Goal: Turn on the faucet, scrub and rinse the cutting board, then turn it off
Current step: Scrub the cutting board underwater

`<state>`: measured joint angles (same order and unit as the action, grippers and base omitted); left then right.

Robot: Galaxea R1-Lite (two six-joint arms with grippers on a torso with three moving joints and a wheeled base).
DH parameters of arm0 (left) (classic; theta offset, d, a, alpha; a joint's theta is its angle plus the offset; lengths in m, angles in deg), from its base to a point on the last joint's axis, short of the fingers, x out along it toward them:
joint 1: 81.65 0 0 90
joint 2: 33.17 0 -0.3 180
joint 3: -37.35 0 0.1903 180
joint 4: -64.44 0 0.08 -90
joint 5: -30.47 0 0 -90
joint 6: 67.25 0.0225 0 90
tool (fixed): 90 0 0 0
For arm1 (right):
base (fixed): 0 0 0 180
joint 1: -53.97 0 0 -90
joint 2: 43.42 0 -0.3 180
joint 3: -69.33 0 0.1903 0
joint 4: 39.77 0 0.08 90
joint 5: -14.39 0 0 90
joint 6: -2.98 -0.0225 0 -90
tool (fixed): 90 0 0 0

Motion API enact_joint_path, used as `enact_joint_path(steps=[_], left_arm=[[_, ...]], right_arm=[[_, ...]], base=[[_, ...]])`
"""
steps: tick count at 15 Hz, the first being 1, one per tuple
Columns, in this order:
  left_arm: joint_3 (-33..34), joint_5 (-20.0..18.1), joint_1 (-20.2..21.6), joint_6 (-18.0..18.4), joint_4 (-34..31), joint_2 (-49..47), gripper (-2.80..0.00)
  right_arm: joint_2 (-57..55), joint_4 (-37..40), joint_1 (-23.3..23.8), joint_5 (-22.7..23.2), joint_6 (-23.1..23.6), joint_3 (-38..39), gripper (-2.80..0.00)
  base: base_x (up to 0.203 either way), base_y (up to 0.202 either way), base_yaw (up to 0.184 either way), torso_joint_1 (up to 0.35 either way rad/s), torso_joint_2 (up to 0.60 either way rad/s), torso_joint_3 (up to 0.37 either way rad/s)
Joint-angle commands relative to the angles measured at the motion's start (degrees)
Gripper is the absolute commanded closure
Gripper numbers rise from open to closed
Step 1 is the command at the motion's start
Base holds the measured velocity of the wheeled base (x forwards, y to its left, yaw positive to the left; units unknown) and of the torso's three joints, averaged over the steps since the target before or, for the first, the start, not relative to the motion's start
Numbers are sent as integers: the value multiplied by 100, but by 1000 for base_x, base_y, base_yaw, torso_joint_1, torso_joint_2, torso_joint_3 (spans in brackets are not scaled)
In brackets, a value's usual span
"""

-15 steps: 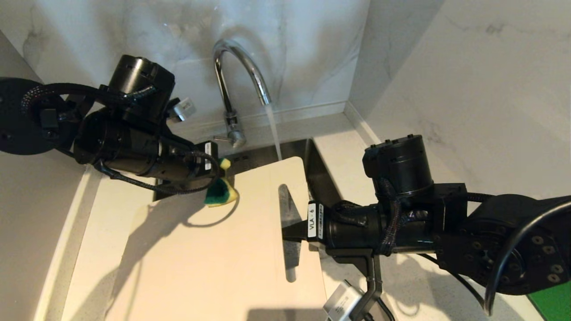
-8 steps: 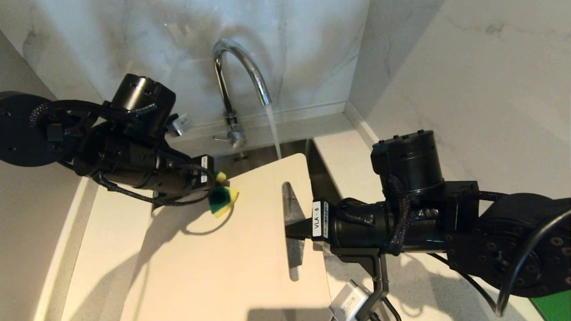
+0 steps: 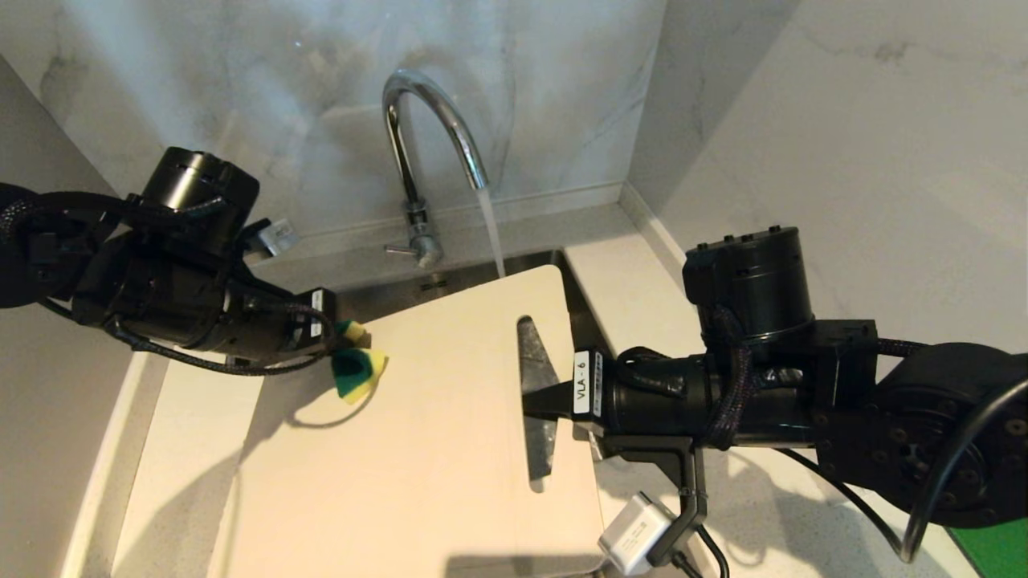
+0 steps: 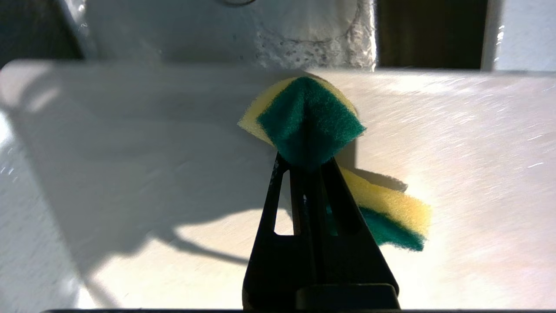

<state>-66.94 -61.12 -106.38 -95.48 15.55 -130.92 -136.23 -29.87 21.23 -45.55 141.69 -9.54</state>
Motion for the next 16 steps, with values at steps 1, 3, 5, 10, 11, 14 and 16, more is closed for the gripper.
enact_joint_path(steps=[1, 3, 5, 10, 11, 14, 16], left_arm=[[199, -156, 397, 6, -1, 158, 0], [295, -391, 854, 114, 3, 165, 0], [371, -725, 1308, 240, 3, 148, 0], [802, -982, 2097, 787, 428, 29, 0], [934, -983, 2171, 851, 600, 28, 0], [1003, -987, 2351, 889, 695, 77, 0], [970, -1007, 2359, 893, 694, 223, 0]], right_arm=[[8, 2, 4, 17, 78, 4, 0], [8, 2, 4, 25, 78, -4, 0], [0, 2, 4, 26, 78, -4, 0], [-1, 2, 4, 26, 69, -13, 0], [-9, 2, 4, 26, 60, -13, 0], [-1, 2, 4, 26, 60, -4, 0], [-9, 2, 4, 26, 60, 4, 0]], base=[[0, 0, 0, 0, 0, 0], [0, 0, 0, 0, 0, 0], [0, 0, 0, 0, 0, 0], [0, 0, 0, 0, 0, 0], [0, 0, 0, 0, 0, 0], [0, 0, 0, 0, 0, 0], [0, 0, 0, 0, 0, 0]])
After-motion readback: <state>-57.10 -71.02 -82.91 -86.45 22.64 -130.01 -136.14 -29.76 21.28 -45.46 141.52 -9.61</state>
